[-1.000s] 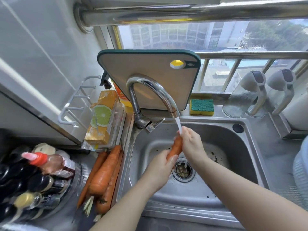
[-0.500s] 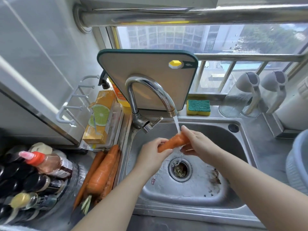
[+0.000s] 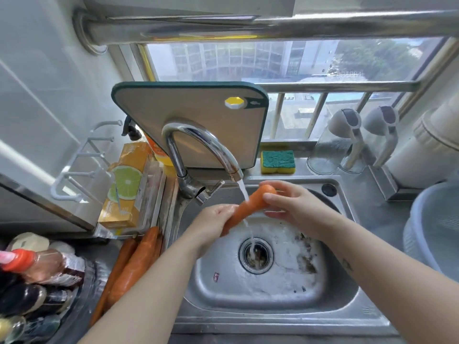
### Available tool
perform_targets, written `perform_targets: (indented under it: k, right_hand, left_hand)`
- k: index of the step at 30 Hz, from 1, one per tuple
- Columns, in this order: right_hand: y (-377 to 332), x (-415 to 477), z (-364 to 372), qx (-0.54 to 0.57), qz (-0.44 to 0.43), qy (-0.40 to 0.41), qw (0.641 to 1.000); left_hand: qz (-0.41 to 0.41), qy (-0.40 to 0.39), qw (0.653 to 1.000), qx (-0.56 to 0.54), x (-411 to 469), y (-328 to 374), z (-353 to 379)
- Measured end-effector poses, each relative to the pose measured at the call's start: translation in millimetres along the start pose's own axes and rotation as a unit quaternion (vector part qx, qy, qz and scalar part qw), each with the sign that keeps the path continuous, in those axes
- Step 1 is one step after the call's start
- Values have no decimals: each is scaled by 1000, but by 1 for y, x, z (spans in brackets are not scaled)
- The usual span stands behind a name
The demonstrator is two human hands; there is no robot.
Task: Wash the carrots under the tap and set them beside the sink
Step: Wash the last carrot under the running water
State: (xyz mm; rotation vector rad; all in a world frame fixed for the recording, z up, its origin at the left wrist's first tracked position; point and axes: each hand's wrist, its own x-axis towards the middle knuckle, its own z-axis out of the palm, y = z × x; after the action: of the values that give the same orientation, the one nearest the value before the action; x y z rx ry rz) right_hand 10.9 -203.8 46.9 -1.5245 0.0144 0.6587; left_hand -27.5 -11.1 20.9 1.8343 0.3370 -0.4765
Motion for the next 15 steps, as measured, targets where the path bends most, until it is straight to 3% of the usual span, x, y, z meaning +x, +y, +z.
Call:
perform_targets:
  k: [2, 4, 8, 11, 15]
  right_hand:
    - [1, 3, 13, -131, -29, 12, 991]
    - [1, 5, 23, -202, -63, 22, 977]
    - [0, 8, 29, -294, -84, 20, 952]
    - [0, 9, 31, -332, -105, -4, 937]
    - [6, 13, 35, -300, -125, 42, 945]
  left_hand:
    - [12, 92, 993, 70, 0, -2, -9]
    - [23, 135, 985, 107, 1, -1, -18]
    - [52, 101, 974, 196, 11, 3, -22]
    - [61, 94, 983, 148, 17, 7, -19]
    - [49, 3, 996, 73, 10, 1, -2]
